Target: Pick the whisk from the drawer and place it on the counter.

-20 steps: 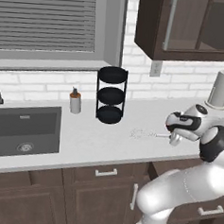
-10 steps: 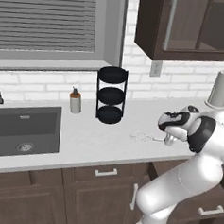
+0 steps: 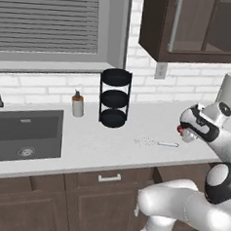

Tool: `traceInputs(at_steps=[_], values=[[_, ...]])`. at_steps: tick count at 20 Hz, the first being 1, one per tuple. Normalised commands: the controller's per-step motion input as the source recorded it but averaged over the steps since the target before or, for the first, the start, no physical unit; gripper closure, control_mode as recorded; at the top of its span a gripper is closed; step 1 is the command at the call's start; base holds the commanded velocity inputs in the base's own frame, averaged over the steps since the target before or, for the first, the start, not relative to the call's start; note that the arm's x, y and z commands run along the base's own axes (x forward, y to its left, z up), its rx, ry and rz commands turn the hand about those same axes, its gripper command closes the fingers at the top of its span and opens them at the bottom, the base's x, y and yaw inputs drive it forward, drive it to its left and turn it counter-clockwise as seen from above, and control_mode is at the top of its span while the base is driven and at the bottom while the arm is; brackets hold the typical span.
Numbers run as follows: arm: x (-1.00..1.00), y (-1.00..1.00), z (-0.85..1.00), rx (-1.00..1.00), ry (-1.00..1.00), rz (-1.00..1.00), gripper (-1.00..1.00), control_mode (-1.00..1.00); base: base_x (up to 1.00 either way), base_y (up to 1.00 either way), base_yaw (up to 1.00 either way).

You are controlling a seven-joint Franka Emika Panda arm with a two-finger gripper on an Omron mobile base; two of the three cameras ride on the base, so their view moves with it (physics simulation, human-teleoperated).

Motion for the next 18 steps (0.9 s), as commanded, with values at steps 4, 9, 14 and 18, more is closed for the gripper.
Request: traceInputs(at_steps=[4, 9, 14, 18], values=[[-0.91, 0.01, 0.5, 0.0, -0.25, 0.07, -1.0, -1.0, 0.0, 0.0, 0.0], [-0.96, 0.02, 0.85, 0.0, -0.31, 0.09, -1.0, -1.0, 0.0, 0.0, 0.0], [-0.74, 0.0, 1.0, 0.0, -0.21, 0.07, -1.0, -1.0, 0.0, 0.0, 0.0], [-0.39, 0.0, 0.59, 0.0, -0.03, 0.07, -1.0, -1.0, 0.0, 0.0, 0.0]])
